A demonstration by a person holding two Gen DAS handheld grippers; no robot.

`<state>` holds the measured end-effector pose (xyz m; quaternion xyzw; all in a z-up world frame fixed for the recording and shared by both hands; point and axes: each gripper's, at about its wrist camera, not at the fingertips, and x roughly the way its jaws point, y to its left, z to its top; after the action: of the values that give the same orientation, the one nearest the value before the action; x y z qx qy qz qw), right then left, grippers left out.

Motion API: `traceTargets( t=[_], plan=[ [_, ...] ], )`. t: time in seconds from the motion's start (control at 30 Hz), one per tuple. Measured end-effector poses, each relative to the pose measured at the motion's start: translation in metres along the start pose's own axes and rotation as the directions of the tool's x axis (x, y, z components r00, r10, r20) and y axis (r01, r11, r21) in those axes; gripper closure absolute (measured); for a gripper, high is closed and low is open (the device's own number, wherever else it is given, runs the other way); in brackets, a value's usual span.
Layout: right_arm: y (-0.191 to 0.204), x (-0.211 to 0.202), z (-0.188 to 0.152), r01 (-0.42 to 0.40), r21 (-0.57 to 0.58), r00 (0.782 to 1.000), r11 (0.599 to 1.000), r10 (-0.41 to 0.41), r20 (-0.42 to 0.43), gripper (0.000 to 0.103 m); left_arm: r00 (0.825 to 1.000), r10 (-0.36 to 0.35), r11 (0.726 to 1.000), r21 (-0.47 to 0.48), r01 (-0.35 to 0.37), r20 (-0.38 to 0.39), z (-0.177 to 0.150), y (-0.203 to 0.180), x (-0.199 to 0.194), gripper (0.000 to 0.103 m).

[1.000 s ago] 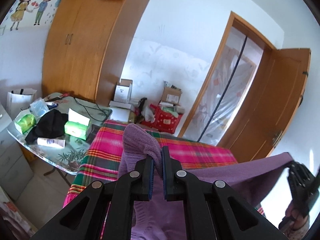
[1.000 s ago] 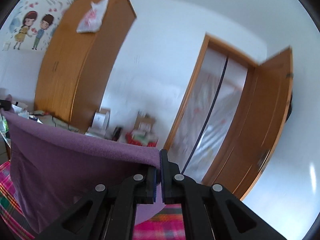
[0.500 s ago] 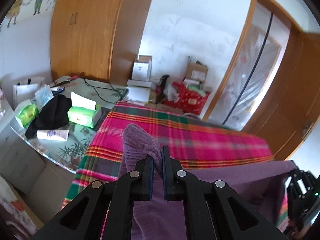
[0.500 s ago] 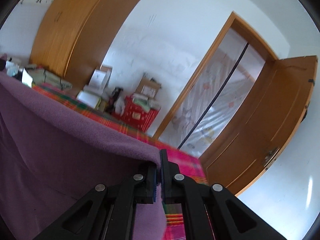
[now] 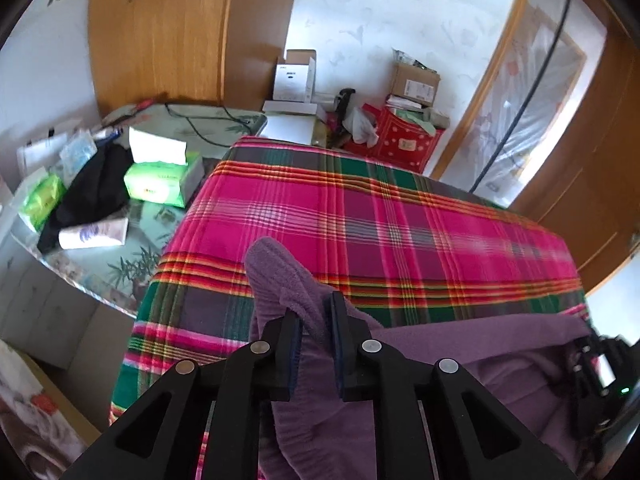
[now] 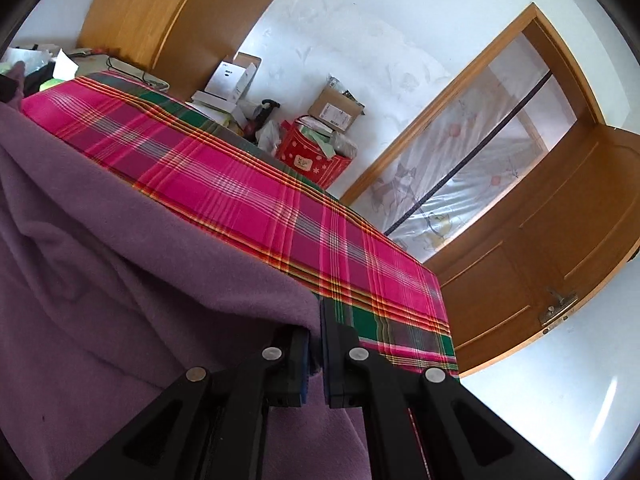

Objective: Fold clothes
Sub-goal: 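Raise the garment high with both tools and shake it out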

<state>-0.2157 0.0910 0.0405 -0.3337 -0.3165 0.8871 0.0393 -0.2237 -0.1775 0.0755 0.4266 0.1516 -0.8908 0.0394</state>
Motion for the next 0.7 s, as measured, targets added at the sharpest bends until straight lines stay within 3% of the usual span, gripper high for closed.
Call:
traceTargets(
  t=[0.13,0.27,0.37,0.5,0.7],
  plan=[
    [-0.003,0.001,0.005,-0.002,0.033,0.999,0.999,0.003,-0.036,0.1,0.998,-0.056,0.998,-0.019,0.056,-0.02,-0.004,0.008,-0.007,0.087],
    [-0.014,0.001,0.003,-0.11,0.094,0.988,0.99,0.118,-0.095,0.1,0.996,-0.057,0.998,-0.005,0.057,-0.067,-0.015,0.019,-0.016,0.073],
    [-0.023,0.0,0.002,-0.143,0.138,0.982,0.98,0.158,-0.101,0.1,0.995,-0.07,0.998,0.002,0.07,-0.068,-0.02,0.029,-0.023,0.068],
    [-0.029,-0.004,0.004,-0.202,0.178,0.969,0.963,0.223,-0.106,0.1,0.993,-0.059,0.998,-0.04,0.056,-0.106,-0.021,0.041,-0.028,0.067],
    [-0.065,-0.037,0.01,-0.277,0.172,0.954,0.945,0.292,-0.07,0.097,0.997,-0.024,0.999,0.033,0.026,-0.079,-0.027,0.037,-0.065,0.067]
  ],
)
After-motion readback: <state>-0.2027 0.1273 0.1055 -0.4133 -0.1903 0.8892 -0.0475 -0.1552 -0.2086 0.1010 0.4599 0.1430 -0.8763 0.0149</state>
